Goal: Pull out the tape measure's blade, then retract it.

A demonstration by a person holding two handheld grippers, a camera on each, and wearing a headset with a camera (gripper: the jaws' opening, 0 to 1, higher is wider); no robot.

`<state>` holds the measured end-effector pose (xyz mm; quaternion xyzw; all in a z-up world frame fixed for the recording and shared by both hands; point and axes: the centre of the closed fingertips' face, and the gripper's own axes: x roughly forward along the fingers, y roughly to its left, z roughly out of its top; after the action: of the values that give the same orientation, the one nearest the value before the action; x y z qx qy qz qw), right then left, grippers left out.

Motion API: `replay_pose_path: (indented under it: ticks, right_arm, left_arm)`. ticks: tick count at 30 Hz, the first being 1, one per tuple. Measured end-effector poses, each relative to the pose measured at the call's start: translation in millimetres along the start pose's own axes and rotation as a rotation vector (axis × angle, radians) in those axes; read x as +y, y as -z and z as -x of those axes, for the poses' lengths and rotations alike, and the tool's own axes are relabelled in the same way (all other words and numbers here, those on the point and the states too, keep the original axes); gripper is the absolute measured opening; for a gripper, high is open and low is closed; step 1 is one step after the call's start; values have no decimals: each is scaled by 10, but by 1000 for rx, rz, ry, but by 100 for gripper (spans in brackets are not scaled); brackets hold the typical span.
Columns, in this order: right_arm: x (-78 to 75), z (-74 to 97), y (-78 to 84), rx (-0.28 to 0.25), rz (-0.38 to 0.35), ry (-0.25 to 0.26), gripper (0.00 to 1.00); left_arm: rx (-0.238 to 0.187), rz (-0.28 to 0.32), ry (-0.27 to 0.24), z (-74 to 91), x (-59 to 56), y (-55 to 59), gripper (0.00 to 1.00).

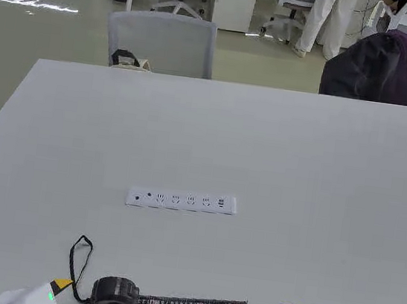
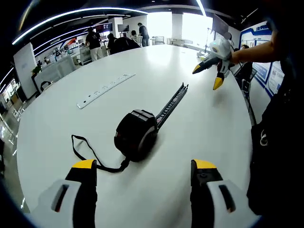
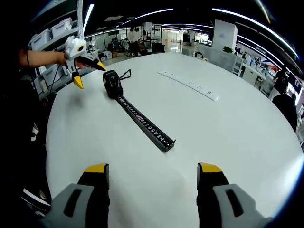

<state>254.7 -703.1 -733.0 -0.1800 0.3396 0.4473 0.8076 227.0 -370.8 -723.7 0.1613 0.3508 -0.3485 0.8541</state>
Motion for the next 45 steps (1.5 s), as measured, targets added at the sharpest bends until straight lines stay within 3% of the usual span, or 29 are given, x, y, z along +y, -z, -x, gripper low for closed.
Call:
replay_pose_path:
  ticks: [7, 12, 20, 29, 32, 39, 45]
  right_arm:
    - [126, 200, -75, -50, -58, 73, 82]
    - [220, 264, -63, -74, -82, 113, 83]
    - [367, 333, -101, -109, -140, 163, 88]
    - [588, 385, -200, -156, -178, 173, 92]
    - [649, 388, -220, -179, -187, 169, 93]
    - [664, 463, -273, -202, -210, 193, 96]
    - [668, 449, -265, -202, -215, 192, 96]
  left_arm:
    - [-45, 72, -58, 142, -99, -10, 84]
    - [-87, 113, -136, 282, -117, -57, 87]
    - [-150, 171, -210, 436, -132, -113, 91]
    - [-180, 197, -228, 560, -324, -186, 95]
    - [-179, 202, -228, 562, -379, -145, 96]
    - [-204, 216, -256, 609, -415, -188, 99]
    - [-201, 218, -281, 626, -479, -235, 99]
